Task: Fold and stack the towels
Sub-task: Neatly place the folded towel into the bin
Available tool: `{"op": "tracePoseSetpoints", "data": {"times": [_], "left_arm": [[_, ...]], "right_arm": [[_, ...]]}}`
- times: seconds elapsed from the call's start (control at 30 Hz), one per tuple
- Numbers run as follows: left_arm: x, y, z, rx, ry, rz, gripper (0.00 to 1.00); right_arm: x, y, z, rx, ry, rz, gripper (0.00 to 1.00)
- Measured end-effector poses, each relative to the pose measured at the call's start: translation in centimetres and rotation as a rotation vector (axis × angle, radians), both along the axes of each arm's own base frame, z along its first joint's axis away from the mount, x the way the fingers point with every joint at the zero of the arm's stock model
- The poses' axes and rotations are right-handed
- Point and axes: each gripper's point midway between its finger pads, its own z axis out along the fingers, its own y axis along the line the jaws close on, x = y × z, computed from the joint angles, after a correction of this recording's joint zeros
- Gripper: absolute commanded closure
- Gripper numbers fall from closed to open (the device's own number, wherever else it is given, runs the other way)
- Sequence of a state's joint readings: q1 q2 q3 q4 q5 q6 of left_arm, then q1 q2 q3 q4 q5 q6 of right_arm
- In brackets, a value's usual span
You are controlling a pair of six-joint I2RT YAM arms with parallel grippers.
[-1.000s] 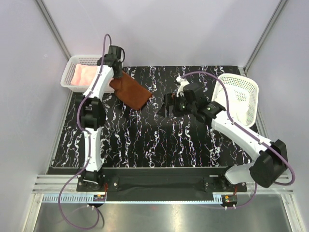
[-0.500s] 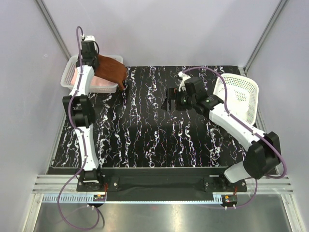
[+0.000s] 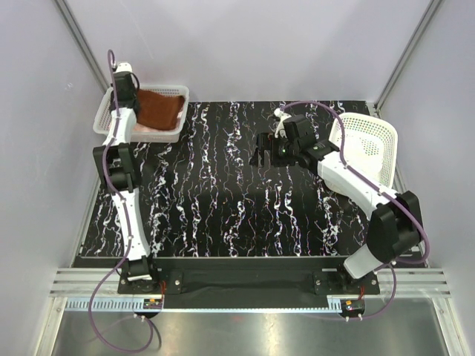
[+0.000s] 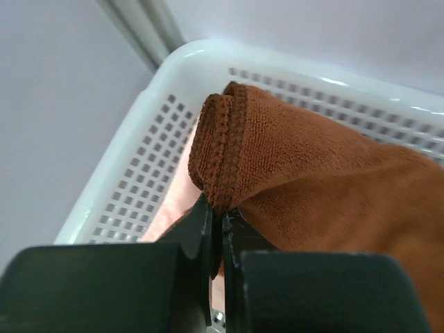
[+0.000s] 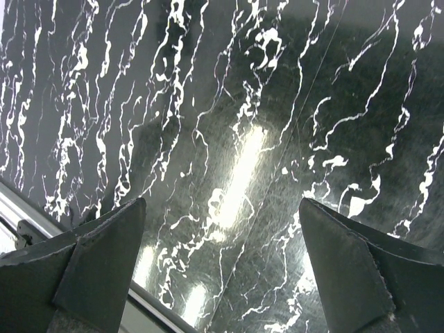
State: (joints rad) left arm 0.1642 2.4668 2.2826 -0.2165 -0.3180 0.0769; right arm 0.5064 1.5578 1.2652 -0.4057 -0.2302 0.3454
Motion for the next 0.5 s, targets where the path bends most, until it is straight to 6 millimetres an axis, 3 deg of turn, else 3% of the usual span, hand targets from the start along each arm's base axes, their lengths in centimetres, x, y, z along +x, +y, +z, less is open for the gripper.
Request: {"op": "tracePoseSetpoints", "data": {"times": [0.17, 0.2, 0.23, 0.3, 0.5], "left_arm": [[-0.3, 3.0, -1.9, 0.007, 0.012, 0.042, 0.97], [-0.4, 3.5, -2.3, 0.006, 0.017, 0.048, 0.90], [-0.4, 4.0, -2.6, 0.005, 0.018, 0.055, 0.64], [-0.6, 4.7, -3.3, -0.003, 0.014, 0.067, 0.38], [-1.4, 3.9, -3.7, -0.054, 0.014, 0.030, 0.06]], "right_arm": [[0.9, 0.3, -0.1, 0.003, 0.003, 0.003, 0.00], [0.9, 0.5, -0.2, 0.004, 0.009, 0.007, 0.00], [0.9, 0.5, -0.4, 0.004, 0.014, 0.009, 0.00], [0.9, 0.6, -0.7, 0.002, 0.023, 0.011, 0.00], [1.0, 0.4, -0.9, -0.007, 0.030, 0.005, 0.00]]}}
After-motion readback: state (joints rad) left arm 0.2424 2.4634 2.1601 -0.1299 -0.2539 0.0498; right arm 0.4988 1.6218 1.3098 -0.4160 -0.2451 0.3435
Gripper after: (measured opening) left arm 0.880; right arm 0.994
